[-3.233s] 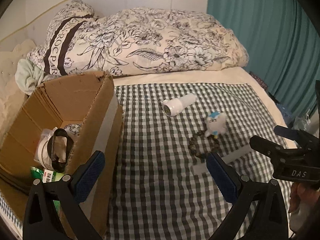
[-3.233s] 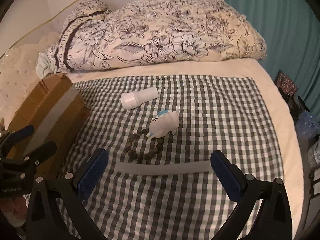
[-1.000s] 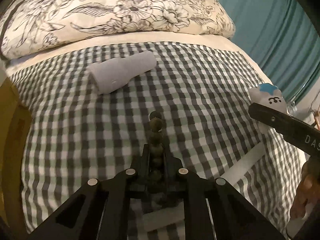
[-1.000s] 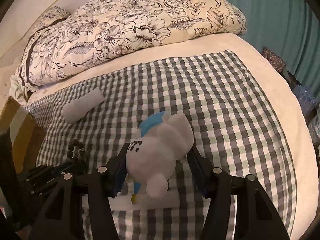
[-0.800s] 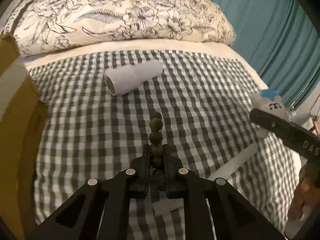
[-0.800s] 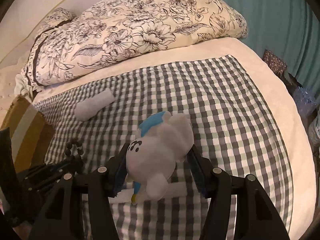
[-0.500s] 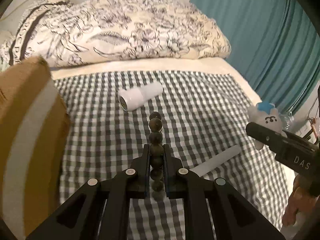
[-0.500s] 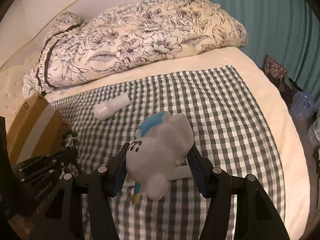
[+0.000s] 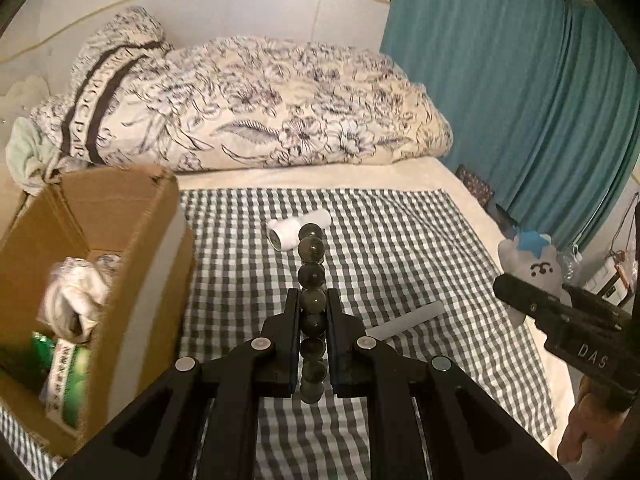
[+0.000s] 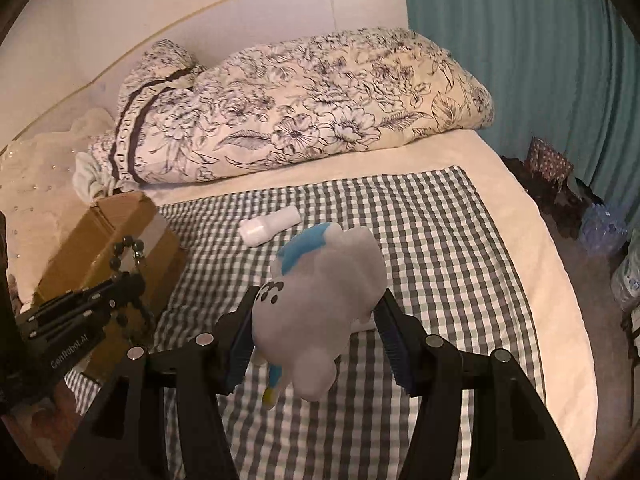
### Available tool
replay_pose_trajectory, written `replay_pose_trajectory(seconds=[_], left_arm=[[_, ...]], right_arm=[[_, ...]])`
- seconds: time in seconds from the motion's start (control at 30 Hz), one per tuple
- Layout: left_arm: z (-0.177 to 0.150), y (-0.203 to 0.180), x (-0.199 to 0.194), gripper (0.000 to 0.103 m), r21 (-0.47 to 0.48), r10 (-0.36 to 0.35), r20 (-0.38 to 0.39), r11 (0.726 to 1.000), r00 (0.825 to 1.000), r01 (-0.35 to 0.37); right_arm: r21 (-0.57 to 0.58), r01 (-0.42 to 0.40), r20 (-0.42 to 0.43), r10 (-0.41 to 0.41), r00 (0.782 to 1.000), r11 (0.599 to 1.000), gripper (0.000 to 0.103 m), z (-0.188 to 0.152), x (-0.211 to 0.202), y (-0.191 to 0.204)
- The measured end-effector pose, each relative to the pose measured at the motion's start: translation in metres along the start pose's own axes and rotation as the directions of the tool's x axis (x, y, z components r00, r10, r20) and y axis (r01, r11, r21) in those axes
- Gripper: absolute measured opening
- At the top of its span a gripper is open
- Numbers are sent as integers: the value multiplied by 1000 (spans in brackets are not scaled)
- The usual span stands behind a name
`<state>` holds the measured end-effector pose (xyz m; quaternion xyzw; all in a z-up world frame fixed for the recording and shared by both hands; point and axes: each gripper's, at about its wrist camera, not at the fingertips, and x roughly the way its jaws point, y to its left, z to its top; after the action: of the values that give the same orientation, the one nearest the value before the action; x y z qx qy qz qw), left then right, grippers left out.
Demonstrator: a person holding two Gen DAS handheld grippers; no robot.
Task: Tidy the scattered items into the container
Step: 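Lift and carry the bead string and plush toy over the cardboard box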
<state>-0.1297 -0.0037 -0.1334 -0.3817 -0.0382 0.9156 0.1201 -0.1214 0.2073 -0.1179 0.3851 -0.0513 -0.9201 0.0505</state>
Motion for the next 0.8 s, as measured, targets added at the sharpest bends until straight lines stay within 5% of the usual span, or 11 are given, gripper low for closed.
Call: replay_pose_trajectory(seconds=[0.8], left_arm=[[-4, 17, -150, 10, 0, 46, 187, 999, 981, -46]], right_arm=[[-94, -43, 156, 58, 986, 995, 56, -10, -117, 72]])
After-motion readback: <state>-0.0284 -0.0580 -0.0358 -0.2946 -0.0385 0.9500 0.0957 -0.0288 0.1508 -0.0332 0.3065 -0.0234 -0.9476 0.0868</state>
